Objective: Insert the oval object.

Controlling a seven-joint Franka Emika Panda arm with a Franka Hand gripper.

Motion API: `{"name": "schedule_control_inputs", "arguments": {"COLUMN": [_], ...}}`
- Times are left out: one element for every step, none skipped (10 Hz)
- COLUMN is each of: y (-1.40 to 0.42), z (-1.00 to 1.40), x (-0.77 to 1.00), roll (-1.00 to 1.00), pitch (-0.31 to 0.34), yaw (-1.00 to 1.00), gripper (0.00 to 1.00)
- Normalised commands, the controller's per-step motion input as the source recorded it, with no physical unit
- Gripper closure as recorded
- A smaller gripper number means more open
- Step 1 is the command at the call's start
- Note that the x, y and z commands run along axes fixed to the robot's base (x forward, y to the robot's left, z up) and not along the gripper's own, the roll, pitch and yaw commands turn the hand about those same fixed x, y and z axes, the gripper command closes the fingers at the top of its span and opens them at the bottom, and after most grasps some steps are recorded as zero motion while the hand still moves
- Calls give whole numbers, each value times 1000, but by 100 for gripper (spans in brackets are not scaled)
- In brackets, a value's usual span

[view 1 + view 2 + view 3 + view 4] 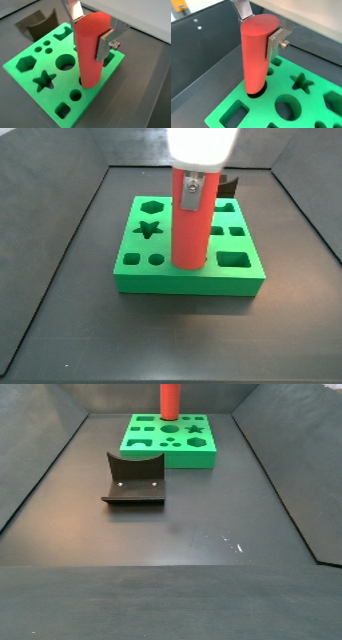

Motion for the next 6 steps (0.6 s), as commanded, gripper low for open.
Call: {"name": "schedule_control_inputs", "arguments": {"y": [40,0,0,0,0,0], "z": [-123,-194,-243,-271,-366,-377], "x": [354,243,237,191,54,0], "roll": [196,153,126,100,109,1], "pitch": [156,93,69,46,0,0], "yaw": [-469,-109,0,0,234,297], "gripper": [100,100,100,100,100,100]}}
